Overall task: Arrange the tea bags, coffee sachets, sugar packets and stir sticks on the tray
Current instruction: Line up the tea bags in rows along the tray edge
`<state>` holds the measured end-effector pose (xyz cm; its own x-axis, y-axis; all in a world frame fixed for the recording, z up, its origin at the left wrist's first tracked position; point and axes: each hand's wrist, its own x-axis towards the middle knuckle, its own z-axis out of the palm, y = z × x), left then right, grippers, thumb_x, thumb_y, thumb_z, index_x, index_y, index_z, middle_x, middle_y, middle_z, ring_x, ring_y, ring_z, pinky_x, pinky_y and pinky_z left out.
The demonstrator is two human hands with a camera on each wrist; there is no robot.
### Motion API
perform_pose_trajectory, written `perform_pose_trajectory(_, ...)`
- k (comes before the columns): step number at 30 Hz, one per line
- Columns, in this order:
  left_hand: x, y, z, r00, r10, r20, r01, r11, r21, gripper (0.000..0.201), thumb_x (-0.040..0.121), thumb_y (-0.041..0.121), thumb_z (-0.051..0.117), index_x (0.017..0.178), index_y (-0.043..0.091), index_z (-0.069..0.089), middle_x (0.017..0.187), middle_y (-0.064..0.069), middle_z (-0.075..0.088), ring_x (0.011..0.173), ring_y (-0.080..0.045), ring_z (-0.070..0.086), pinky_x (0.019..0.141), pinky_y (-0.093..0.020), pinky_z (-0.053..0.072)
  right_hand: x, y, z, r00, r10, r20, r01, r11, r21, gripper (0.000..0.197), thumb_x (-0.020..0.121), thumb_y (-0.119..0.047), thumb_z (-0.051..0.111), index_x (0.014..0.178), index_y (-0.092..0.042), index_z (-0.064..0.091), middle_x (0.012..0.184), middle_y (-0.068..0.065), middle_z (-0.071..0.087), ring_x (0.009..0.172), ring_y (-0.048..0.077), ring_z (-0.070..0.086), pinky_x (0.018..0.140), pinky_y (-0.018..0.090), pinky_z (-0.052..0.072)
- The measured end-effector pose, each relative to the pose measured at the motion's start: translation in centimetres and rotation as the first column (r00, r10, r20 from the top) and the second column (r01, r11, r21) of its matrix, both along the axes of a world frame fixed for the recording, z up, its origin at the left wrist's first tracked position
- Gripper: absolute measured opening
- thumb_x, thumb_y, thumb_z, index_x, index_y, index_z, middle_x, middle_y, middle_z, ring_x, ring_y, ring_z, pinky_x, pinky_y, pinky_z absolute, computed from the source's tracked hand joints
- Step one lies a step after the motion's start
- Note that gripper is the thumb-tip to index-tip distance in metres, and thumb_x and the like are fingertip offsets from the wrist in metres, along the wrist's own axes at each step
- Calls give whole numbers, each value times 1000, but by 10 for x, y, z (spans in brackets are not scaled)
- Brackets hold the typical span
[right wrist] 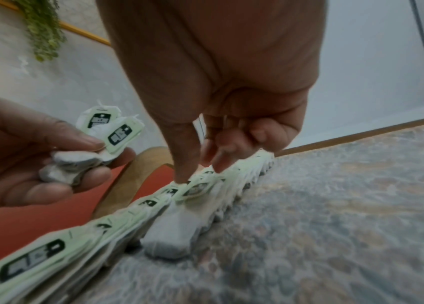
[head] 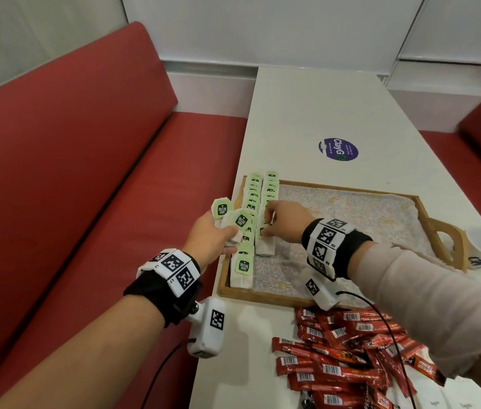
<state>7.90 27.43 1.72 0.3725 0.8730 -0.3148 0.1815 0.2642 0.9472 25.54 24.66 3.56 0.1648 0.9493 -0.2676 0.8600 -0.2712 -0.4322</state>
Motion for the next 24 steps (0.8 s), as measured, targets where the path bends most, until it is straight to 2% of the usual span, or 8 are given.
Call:
perform_pose_trajectory(3,1,0,1,1000,-2,15,1,1000,7,27,91,-1,55,115,8,52,113,-14,65,92,-28,68,62,-26,59,-6,-2,-1,987,160,33,-154,980,-126,17,74,-17,75,80,-20,60,74,-9,57,74,14,55,63,25,45)
perform_pose_trajectory(8,1,1,1,999,-9,32,8,1000,12,27,90,-3,55,114,10,51,112,-14,65,89,-27,68,65,-28,59,-16,2,-7,944,279,177,-237,944,-228,20,73,-18,75,80,-22,56,85,-4,62,79,17,56,64,27,45)
perform_pose_trajectory(13,0,3,1,999,-14,47,14,1000,2,26,91,-3,54,112,11,51,113,-14,65,90,-28,67,64,-27,59,-19,8,-5,945,268,188,-219,944,-247,23,72,-22,78,84,-20,59,92,0,65,83,19,58,66,28,45)
perform_pose_trajectory(20,-2,3,2,997,-30,75,32,999,-26,29,90,-2,56,116,8,51,114,-13,65,93,-27,67,60,-24,58,-19,9,-4,964,222,148,-187,958,-219,28,68,-20,82,83,-18,59,91,0,65,84,19,59,65,27,43)
perform_pose_trajectory(22,-3,3,3,995,-31,95,34,999,-31,28,90,-3,56,115,9,51,111,-12,65,88,-24,67,58,-23,58,-17,9,2,976,195,94,-175,967,-188,33,66,-24,84,85,-18,58,88,-2,62,81,17,56,63,26,42)
perform_pose_trajectory(24,-4,3,4,994,-32,107,35,999,-31,30,90,-3,57,117,8,52,111,-12,65,87,-23,67,60,-24,59,-15,8,11,988,147,-36,-150,980,-131,38,65,-29,86,89,-19,58,80,-5,59,75,13,53,62,25,40)
